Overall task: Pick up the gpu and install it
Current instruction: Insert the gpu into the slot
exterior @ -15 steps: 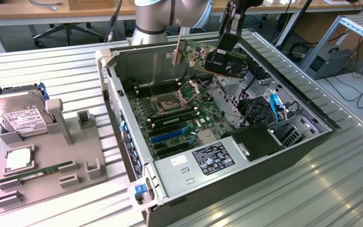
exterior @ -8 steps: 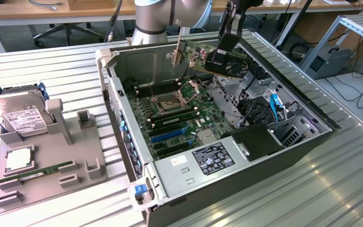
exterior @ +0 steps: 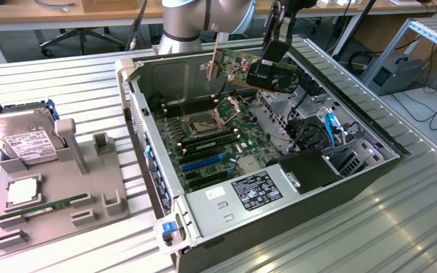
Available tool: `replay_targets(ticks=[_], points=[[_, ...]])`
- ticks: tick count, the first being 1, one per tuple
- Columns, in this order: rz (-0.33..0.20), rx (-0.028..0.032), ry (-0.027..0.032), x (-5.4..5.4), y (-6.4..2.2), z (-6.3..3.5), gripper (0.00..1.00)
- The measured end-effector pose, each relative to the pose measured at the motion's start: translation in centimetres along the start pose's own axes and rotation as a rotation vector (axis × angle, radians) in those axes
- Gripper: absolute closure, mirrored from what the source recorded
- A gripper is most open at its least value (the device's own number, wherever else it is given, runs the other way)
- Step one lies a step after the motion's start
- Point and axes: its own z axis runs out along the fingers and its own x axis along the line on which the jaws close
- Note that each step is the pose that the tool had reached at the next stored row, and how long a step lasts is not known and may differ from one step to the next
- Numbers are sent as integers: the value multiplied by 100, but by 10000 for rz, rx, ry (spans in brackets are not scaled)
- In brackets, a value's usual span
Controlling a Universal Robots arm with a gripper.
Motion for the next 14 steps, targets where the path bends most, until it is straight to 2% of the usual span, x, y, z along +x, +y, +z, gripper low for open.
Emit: replay_targets(ticks=[14], points=[[-297,-4,8,0,0,3,73]])
